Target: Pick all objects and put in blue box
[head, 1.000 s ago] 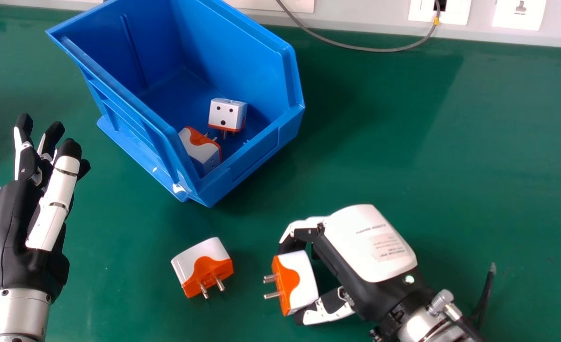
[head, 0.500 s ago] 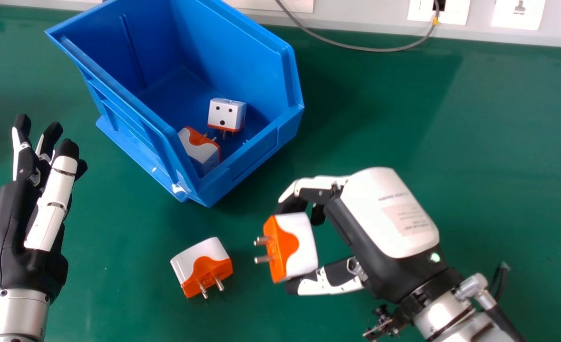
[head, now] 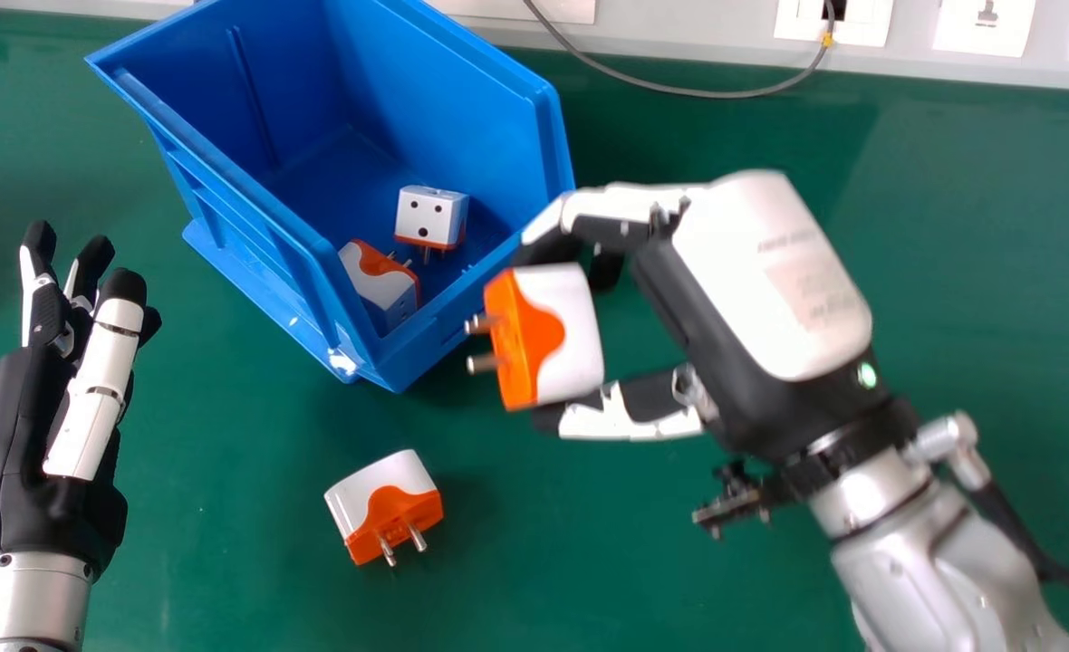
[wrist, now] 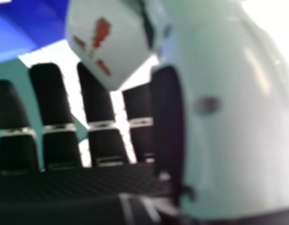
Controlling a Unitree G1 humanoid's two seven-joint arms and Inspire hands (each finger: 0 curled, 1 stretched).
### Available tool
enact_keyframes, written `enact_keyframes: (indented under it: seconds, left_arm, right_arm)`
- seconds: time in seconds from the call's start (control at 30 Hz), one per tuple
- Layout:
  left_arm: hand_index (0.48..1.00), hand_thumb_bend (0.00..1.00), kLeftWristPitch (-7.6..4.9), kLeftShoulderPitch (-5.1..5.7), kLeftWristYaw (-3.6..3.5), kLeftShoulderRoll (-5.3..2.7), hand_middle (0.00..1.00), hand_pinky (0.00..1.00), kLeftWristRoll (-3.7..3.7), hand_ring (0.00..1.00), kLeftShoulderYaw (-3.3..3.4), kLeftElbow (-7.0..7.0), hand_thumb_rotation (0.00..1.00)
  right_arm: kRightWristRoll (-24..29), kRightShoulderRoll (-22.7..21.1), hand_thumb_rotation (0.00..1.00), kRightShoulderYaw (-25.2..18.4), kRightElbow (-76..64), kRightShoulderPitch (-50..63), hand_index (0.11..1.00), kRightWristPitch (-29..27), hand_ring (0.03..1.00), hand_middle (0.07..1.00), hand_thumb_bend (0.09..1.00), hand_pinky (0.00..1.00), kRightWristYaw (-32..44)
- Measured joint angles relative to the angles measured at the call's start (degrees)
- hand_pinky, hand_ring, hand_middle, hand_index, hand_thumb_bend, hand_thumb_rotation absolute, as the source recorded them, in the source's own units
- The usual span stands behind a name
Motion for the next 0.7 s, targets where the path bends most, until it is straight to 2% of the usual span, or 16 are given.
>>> enact_keyframes:
  seconds: [0.2, 0.43, 0.5, 0.6, 0.7]
  left_arm:
    - [0.979, 0.33, -0.25, -0.04, -0.08, 0.02, 0.99, 0.93, 0.53, 0.98, -0.06, 0.09, 0.61]
    - [0.979, 0.33, -0.12, -0.08, 0.12, -0.05, 0.99, 0.92, 0.58, 0.97, -0.27, 0.01, 0.6]
    - [0.979, 0.32, -0.03, 0.2, 0.27, -0.07, 0.98, 0.92, 0.56, 0.97, -0.16, -0.06, 0.6]
    - [0.979, 0.32, 0.08, 0.18, 0.2, -0.1, 0.99, 0.93, 0.55, 0.97, -0.36, -0.19, 0.59]
    - [0.98, 0.32, 0.57, 0.21, 0.37, -0.12, 0.99, 0.93, 0.45, 0.97, -0.29, -0.41, 0.58]
  right_arm:
    - [0.0, 3.3, 0.0, 0.2, 6.1, -7.9, 0.478, 1.5, 0.44, 0.511, 0.496, 0.34, 0.2]
    - [-0.2, 7.1, 0.0, 1.7, 15.0, -16.0, 0.478, 2.4, 0.438, 0.508, 0.497, 0.33, -0.6]
    - [-0.2, 8.2, 0.0, 2.5, 18.3, -18.8, 0.478, 2.5, 0.436, 0.506, 0.497, 0.33, -1.4]
    - [-0.6, 10.5, 0.0, 3.7, 26.4, -25.7, 0.481, 3.0, 0.434, 0.506, 0.497, 0.33, -2.5]
    - [-0.4, 12.6, 0.0, 4.7, 34.3, -32.4, 0.489, 2.8, 0.433, 0.51, 0.496, 0.33, -4.0]
